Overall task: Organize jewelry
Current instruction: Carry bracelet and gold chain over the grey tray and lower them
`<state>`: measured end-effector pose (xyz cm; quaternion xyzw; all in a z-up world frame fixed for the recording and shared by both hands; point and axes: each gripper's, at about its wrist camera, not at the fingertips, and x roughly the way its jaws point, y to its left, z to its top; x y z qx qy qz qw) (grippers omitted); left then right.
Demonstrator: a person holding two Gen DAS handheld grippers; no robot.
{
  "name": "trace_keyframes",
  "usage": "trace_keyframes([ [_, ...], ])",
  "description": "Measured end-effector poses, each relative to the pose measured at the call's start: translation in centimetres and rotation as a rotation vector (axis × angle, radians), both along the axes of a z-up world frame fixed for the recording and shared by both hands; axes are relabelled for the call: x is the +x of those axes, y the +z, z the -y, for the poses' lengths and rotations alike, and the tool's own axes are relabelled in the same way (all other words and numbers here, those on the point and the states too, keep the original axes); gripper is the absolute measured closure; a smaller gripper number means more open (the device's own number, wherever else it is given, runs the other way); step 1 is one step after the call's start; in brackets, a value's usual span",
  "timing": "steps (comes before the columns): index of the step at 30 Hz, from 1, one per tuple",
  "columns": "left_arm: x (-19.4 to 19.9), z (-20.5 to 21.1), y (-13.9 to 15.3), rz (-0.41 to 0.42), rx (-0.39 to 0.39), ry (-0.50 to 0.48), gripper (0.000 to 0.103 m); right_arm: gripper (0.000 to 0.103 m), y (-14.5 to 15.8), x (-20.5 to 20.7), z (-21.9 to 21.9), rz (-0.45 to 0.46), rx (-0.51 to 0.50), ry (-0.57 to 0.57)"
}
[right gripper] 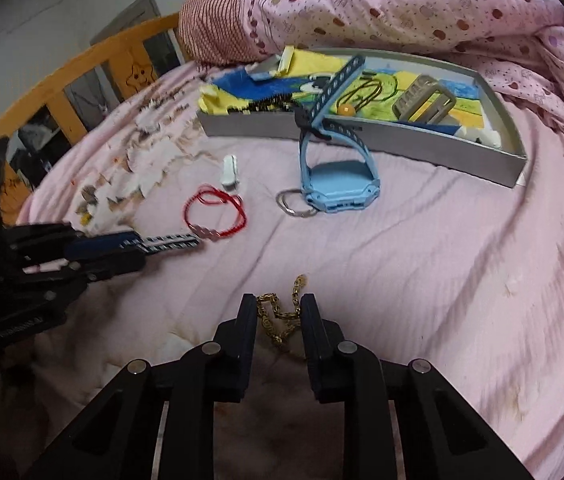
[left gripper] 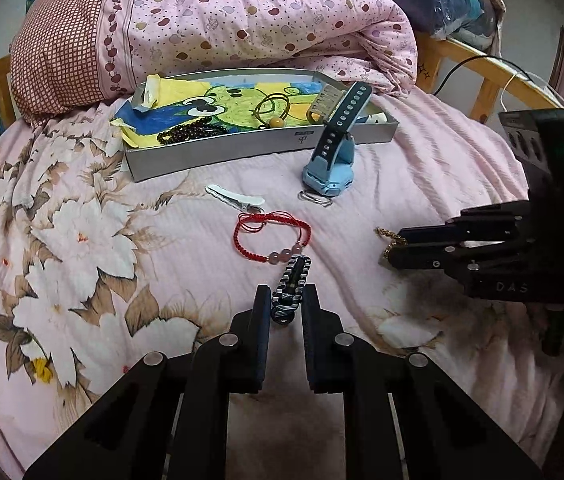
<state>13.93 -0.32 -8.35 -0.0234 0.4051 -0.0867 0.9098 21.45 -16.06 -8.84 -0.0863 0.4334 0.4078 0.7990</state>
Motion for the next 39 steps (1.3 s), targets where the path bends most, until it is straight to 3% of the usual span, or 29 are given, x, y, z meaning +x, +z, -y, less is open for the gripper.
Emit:
trace_keyframes([
  [14,1.4,0.6,4.7,0.13,0.0,0.01,0.091,0.082,6.5,0.4,1.0,0.167,0.142,-0.056],
  [24,7.5,-0.7,7.8,0.216,-0.02,0.083,0.091,0.082,10.8,7.1,2.4,0.276,0.231,-0.144],
  [32,13.2,-2.0,7.2,0.211,-0.046,0.122,0.091,0.082,9.8,13.4,1.6,0.269,0.258,-0.211],
  [39,16.6,-2.7,4.2,0.139,-0.073,0.143,0.091,0.082,6.9,15.7,1.3,0.216,0.237,-0.236],
])
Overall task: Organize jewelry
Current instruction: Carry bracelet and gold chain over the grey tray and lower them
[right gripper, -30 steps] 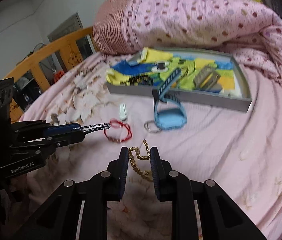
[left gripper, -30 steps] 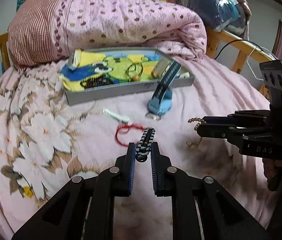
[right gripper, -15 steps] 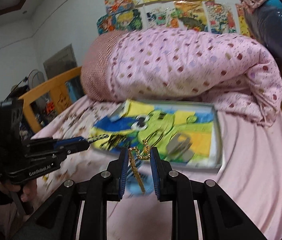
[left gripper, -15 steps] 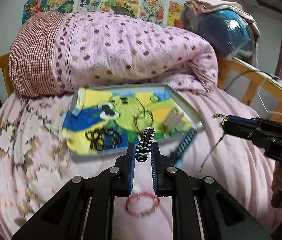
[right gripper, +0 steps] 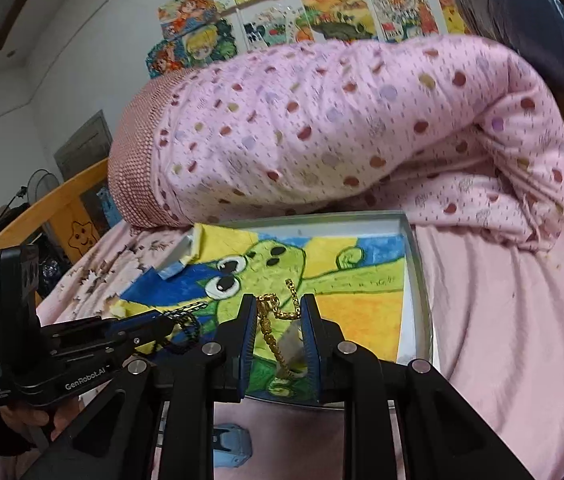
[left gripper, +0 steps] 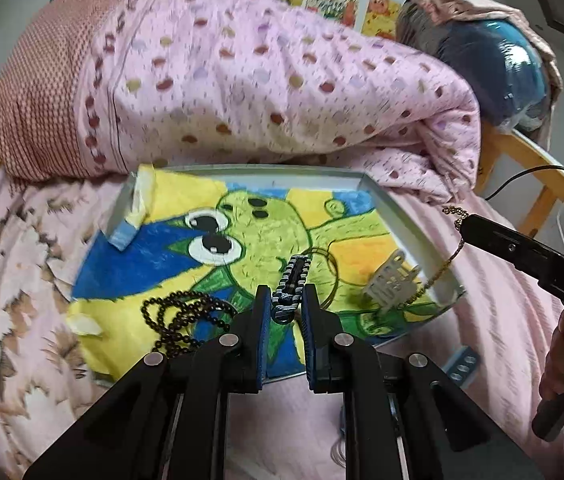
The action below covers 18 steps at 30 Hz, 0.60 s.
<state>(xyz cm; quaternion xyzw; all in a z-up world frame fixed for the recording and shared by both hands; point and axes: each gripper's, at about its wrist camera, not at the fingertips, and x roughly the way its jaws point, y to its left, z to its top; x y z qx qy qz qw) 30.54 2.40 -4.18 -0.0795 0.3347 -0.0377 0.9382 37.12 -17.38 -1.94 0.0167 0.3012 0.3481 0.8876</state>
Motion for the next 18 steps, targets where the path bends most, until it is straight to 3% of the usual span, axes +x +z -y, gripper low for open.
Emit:
trace_keyframes([
  [18,2.0,-0.2,-3.6,-0.116,-0.079,-0.008,0.09,0.081,-4.8,0.7,0.4,-0.105,-0.081,-0.035],
])
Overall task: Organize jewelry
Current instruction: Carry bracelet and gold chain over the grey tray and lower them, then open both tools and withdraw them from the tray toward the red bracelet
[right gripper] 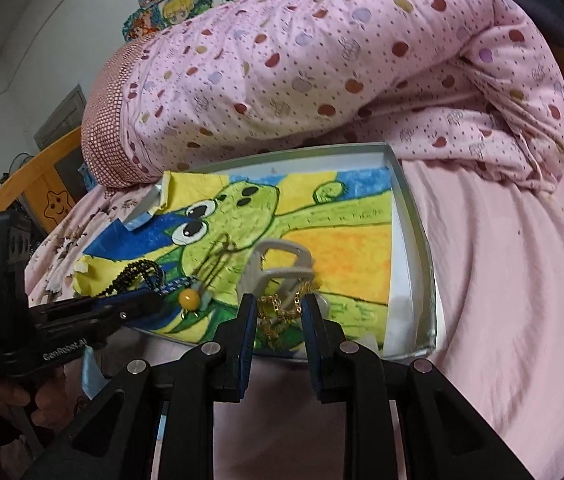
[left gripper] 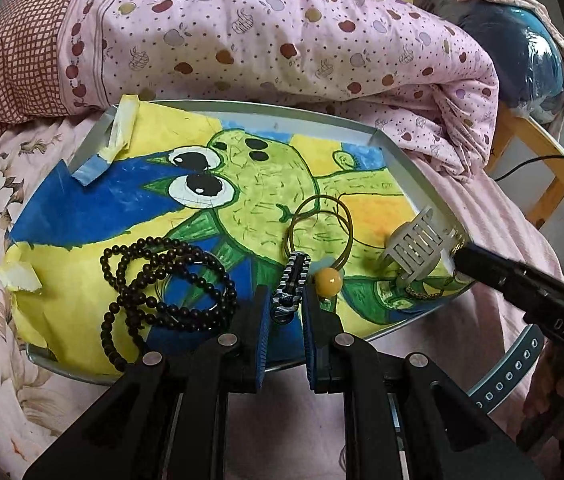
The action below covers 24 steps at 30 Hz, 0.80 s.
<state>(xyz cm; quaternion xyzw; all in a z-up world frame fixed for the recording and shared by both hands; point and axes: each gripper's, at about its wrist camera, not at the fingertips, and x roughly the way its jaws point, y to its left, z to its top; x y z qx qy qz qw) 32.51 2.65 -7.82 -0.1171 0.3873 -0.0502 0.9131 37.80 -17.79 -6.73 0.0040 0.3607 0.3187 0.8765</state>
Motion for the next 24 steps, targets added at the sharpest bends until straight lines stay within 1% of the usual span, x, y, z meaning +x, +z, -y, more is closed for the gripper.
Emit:
trace_keyframes([
  [1,0.0,0.0,0.0,-0.004,-0.006,0.001,0.09,0.08,0.0,0.0,0.1,-0.002,0.0,-0.002],
  [2,0.0,-0.1,0.0,-0.008,-0.012,0.002,0.09,0.076,0.1,0.0,0.2,-0.001,-0.002,-0.008],
  [3,0.0,-0.2,0.1,-0.012,-0.017,0.004,0.087,0.074,0.2,-0.1,0.2,0.003,-0.003,-0.014],
  [4,0.0,-0.2,0.2,-0.015,-0.019,0.006,0.076,0.069,0.5,-0.2,0.4,0.01,0.0,-0.02],
  [5,-0.1,-0.3,0.3,-0.014,-0.024,0.011,0.07,0.066,0.8,-0.3,0.6,0.016,0.004,-0.027],
  [6,-0.3,-0.4,0.6,-0.003,-0.033,0.021,0.06,0.065,1.1,-0.4,0.7,0.023,0.005,-0.036],
  [7,-0.5,-0.6,0.9,0.009,-0.042,0.03,0.056,0.061,1.5,-0.5,0.9,0.033,0.006,-0.046],
  [8,-0.8,-0.7,1.1,0.016,-0.046,0.035,0.056,0.057,1.8,-0.7,1.0,0.041,0.008,-0.054],
  [9,-1.0,-0.7,1.4,0.02,-0.047,0.039,0.056,0.056,2.3,-1.0,1.2,0.053,0.014,-0.065],
  [10,-1.1,-0.8,1.8,0.023,-0.044,0.045,0.052,0.051,2.8,-1.3,1.3,0.067,0.02,-0.074],
  [11,-1.3,-0.8,2.1,0.027,-0.042,0.051,0.048,0.045,3.3,-1.7,1.5,0.084,0.025,-0.083],
  [12,-1.7,-0.9,2.6,0.04,-0.043,0.061,0.039,0.041,3.8,-2.0,1.6,0.1,0.031,-0.089],
  [13,-2.0,-1.0,3.0,0.055,-0.048,0.068,0.035,0.036,4.4,-2.5,1.7,0.118,0.041,-0.095],
  [15,-2.9,-1.1,4.2,0.089,-0.052,0.078,0.031,0.028,5.4,-3.4,2.0,0.143,0.059,-0.105],
  [16,-3.4,-1.1,4.8,0.102,-0.043,0.082,0.029,0.023,5.8,-3.8,2.0,0.156,0.069,-0.11],
  [20,-5.1,-0.7,6.9,0.159,-0.002,0.085,0.025,0.011,8.0,-6.1,2.3,0.219,0.105,-0.133],
  [21,-5.6,-0.7,7.4,0.174,0.006,0.085,0.021,0.009,8.5,-6.7,2.4,0.233,0.116,-0.136],
  [22,-6.3,-0.7,8.0,0.192,0.009,0.086,0.009,0.005,9.0,-7.4,2.4,0.251,0.124,-0.141],
  [23,-6.9,-0.7,8.6,0.215,0.003,0.09,0.003,0.004,9.4,-8.0,2.5,0.268,0.128,-0.145],
  [24,-7.8,-0.8,9.2,0.247,-0.009,0.098,0.002,0.003,9.8,-8.6,2.5,0.281,0.129,-0.147],
])
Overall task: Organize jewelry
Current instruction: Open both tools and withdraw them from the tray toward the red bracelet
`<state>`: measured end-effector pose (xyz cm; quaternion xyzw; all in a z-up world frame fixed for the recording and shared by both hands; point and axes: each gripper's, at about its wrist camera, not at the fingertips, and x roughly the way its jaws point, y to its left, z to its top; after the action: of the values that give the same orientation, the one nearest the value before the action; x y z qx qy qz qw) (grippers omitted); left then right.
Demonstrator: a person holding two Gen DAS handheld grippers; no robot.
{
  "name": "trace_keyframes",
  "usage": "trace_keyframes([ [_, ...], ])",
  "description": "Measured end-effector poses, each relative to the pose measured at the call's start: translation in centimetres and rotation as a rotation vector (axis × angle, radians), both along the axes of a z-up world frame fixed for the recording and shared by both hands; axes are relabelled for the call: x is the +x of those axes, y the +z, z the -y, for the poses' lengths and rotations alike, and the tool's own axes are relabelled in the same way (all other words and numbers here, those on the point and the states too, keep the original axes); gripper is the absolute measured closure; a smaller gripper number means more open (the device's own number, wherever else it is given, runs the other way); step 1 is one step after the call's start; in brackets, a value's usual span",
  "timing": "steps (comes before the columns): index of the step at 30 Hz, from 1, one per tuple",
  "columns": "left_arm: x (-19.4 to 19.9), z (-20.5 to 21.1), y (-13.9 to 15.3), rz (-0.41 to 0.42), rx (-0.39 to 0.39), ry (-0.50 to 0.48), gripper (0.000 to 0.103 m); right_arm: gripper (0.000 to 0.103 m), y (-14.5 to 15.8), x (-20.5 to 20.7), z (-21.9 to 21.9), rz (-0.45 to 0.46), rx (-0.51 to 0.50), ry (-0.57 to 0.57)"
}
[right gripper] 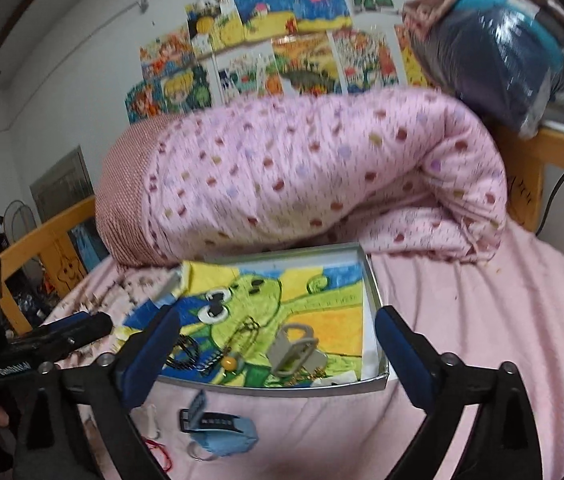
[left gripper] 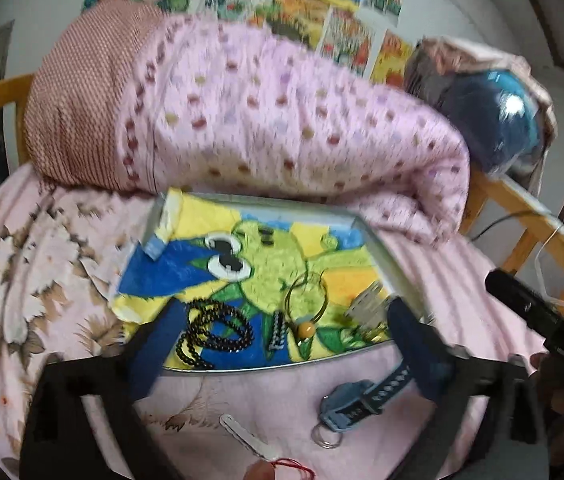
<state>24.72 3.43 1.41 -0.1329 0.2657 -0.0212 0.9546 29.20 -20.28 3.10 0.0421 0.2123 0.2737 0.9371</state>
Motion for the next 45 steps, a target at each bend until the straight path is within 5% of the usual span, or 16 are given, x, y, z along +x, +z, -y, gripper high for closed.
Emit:
trace_keyframes([
  [10,-6.0,0.3,4.1,0.099,0.035,0.024,0.002,0.0,3.0,-6.6,0.9,0.099,0.007,-0.014],
  [19,-11.5,0.3,4.9,0.123,0.071,0.024,0.002,0.0,2.7,-11.9,1.8,0.087,-0.031,-0.015],
  [30,-15.3,-0.1,1.7,0.049,0.118,-0.004,0.002,0.0,-0.6,-14.9,1.5,-0.038,-0.072,-0.026],
  [45,-16.3,-0.9,-3.7,-0.118,0.161,-0.021,0.002,0.0,-5.4,-13.6,0.9,-0.229,-0.116,-0.007],
])
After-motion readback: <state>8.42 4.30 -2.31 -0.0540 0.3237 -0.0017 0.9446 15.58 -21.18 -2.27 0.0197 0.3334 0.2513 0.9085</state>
